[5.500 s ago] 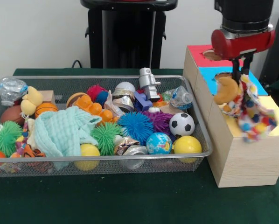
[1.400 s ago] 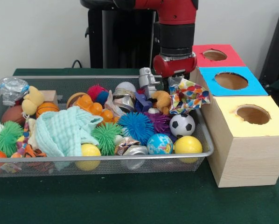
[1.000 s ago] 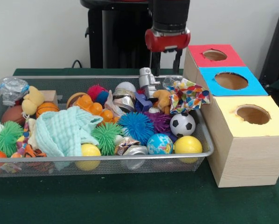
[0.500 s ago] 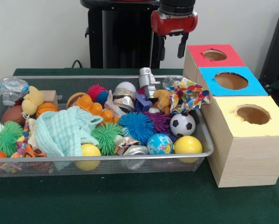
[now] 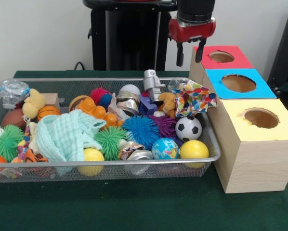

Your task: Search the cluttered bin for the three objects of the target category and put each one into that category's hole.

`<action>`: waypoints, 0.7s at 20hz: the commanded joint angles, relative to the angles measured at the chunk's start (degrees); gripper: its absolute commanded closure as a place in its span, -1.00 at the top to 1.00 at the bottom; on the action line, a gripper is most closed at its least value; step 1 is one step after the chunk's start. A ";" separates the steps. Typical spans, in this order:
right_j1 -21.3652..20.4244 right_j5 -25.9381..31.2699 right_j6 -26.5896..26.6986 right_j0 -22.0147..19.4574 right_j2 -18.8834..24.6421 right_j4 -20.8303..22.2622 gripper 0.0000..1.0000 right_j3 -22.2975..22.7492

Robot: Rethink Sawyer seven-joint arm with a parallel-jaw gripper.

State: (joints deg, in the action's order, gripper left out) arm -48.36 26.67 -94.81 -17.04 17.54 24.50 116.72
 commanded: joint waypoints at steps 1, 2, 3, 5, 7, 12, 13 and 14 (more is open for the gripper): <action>4.02 -4.12 -7.34 1.90 2.83 -2.46 1.00 -2.30; 4.27 -4.21 -7.45 2.12 2.87 -2.77 1.00 -2.55; 4.48 -4.17 -7.51 2.28 2.89 -3.04 1.00 -2.93; 4.69 -4.18 -7.63 2.48 3.02 -3.51 1.00 -3.76; 4.96 -3.36 -7.62 2.70 3.16 -4.12 1.00 -5.01; 5.95 -0.05 -5.05 1.65 4.54 -5.01 1.00 -8.94; 5.82 1.55 -4.11 1.24 4.99 -5.32 1.00 -9.75; 5.65 3.75 -3.16 1.02 5.37 -5.75 1.00 -10.78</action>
State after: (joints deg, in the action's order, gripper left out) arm -46.91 28.39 -94.79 -15.67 17.22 23.53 115.17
